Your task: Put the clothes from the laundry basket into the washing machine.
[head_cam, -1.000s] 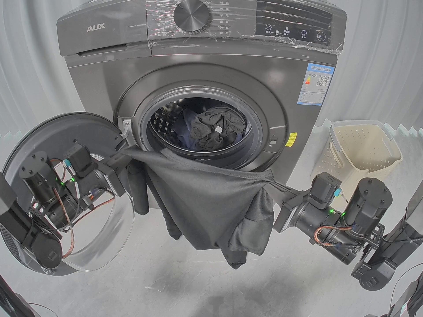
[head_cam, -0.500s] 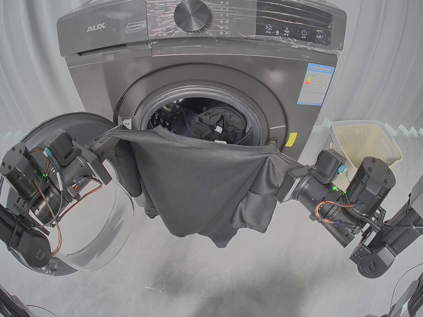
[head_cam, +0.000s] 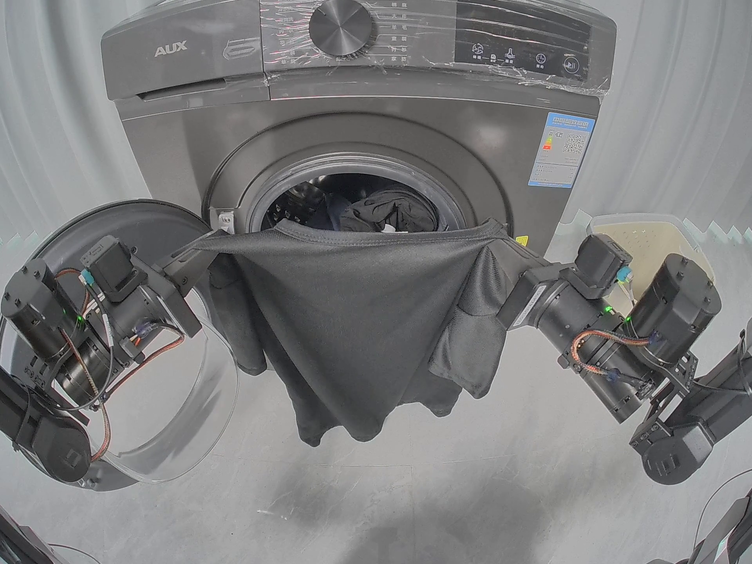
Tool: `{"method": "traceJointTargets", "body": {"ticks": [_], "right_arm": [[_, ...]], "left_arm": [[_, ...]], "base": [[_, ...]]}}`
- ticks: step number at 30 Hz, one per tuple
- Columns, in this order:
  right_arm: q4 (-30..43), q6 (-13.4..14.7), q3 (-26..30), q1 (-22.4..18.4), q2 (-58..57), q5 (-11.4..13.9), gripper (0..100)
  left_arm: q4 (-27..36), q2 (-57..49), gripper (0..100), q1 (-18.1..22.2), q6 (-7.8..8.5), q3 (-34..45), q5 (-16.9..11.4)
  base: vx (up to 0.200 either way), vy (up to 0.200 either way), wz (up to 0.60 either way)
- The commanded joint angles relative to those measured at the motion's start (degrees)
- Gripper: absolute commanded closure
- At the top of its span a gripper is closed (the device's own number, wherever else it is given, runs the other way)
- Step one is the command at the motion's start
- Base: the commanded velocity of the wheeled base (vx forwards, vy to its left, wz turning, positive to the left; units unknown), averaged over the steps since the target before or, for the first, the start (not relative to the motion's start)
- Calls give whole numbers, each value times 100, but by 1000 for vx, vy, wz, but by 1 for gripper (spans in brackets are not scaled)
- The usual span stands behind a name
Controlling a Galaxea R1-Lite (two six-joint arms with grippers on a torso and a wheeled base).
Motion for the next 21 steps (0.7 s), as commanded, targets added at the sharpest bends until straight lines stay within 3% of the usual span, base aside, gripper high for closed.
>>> {"method": "traceJointTargets", "body": {"ticks": [1,18,21], "right_arm": [[8,-5,-51,-32,-36,-110,100],[8,-5,-86,-49,-36,-118,100],[16,-5,-33,12,-19,-110,100]], "left_arm": [[-4,-14,100,-70,-26,14,10],[-4,39,100,-132,-43,5,10],[-4,91,100,-316,-79,-56,10]], "base": [[0,0,0],[0,0,0],[0,0,0]]}}
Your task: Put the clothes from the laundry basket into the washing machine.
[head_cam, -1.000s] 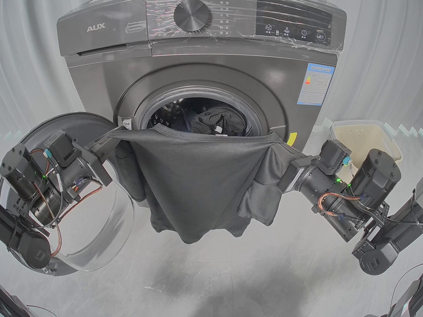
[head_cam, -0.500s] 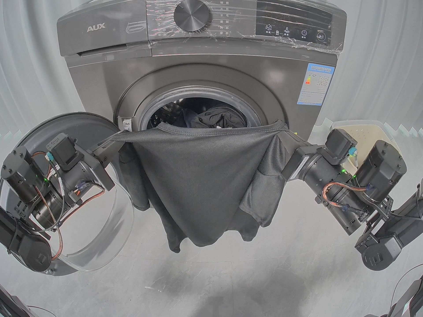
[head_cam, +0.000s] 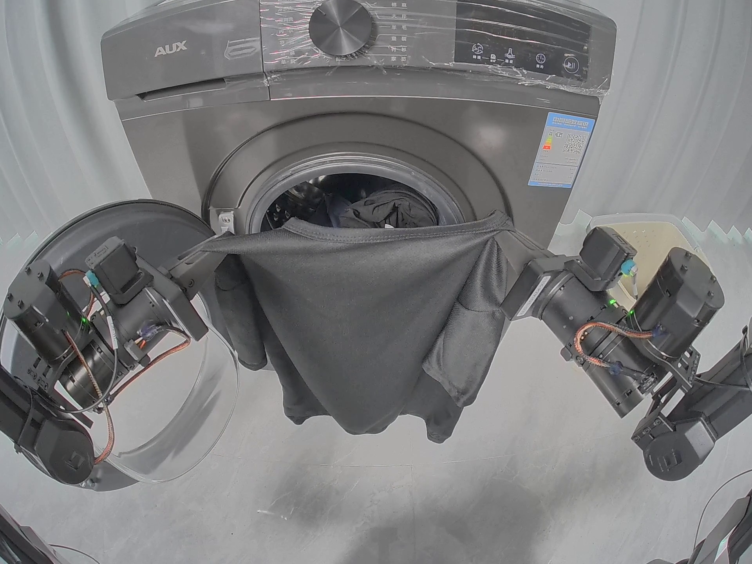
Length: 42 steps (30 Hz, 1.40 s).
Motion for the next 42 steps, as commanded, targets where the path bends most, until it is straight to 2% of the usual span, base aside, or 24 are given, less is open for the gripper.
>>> {"method": "traceJointTargets", "body": {"ticks": [1,2,7,11,18,19,24,28,36,42], "right_arm": [[9,-1,66,86,30,10,100],[9,-1,66,86,30,10,100],[106,96,409,613,417,63,100],[115,122,400,939,874,36,100],[53,131,189,1255,1577,63,100],[53,131,171,1290,1639,63,0],[53,245,268,1457,1885,71,0],[71,227,409,1528,2166,71,0],[62,148,-110,1255,2746,107,0],[53,69,-584,1062,3115,265,0]], "left_arm": [[-4,121,100,-252,-26,-86,1],[-4,121,100,-252,-26,-86,1],[-4,508,100,-621,9,-288,45],[-4,657,100,-726,9,-473,53],[-4,684,100,-867,0,-508,71],[-4,684,100,-884,0,-508,71],[-4,648,100,-884,-26,-561,80],[-4,604,100,-893,-26,-579,141],[-4,437,100,-902,-17,-535,141],[-4,270,100,-999,-44,-508,141]], "base": [[0,0,0],[0,0,0],[0,0,0],[0,0,0],[0,0,0],[0,0,0],[0,0,0],[0,0,0],[0,0,0],[0,0,0]]}}
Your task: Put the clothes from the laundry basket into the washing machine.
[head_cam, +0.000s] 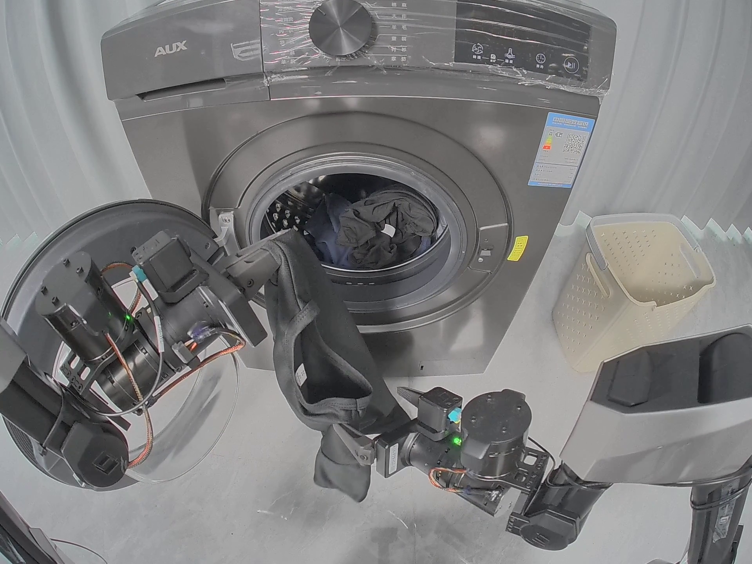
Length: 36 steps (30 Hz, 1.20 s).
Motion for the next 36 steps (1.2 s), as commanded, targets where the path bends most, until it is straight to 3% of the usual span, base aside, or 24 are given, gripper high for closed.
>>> {"method": "traceJointTargets", "body": {"ticks": [1,13,27,28,36], "right_arm": [[4,-18,-367,-115,418,21,0],[47,-18,-1334,-361,831,21,0],[-40,25,-1773,-554,1156,12,0],[-58,25,-1773,-545,1156,12,100],[-137,69,-1729,-686,884,-50,100]], "left_arm": [[-1,-170,100,-76,-14,32,-1],[-1,-372,100,-357,-23,164,-19],[-1,-486,100,-331,-155,172,-54],[-1,-477,100,-322,-146,172,-54],[-1,-398,100,-226,-155,172,-10]], "base": [[0,0,0],[0,0,0],[0,0,0],[0,0,0],[0,0,0]]}}
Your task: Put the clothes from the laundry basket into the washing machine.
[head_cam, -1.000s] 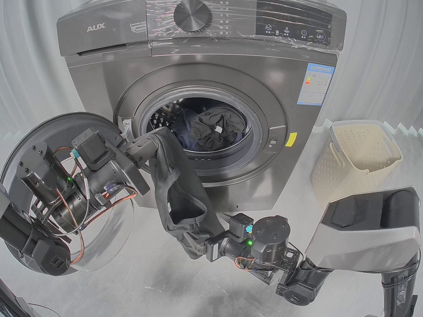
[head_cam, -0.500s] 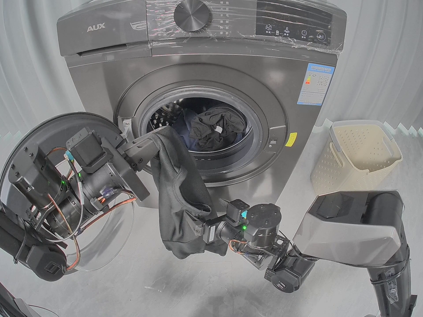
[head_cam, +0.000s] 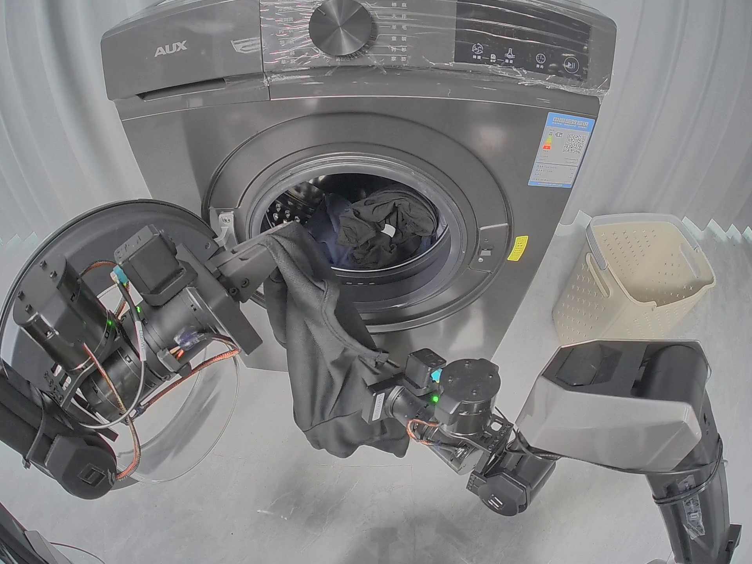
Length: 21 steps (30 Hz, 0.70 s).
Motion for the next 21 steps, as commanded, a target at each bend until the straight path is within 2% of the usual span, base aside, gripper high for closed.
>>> {"method": "traceJointTargets", "body": {"ticks": [1,6,10,12,21], "right_arm": [[-8,8,20,-146,-231,-36,100],[62,17,222,-462,-908,-54,100],[71,17,451,-515,-1356,-54,100],[80,17,486,-541,-1541,-71,100],[142,26,468,-462,-2042,-133,100]], "left_arm": [[-1,50,100,76,-4,4,12],[-1,305,100,427,49,57,-41],[-1,455,100,594,40,215,-181],[-1,543,100,612,49,329,-261],[-1,1158,100,506,119,707,-287]], "base": [[0,0,0],[0,0,0],[0,0,0],[0,0,0],[0,0,0]]}}
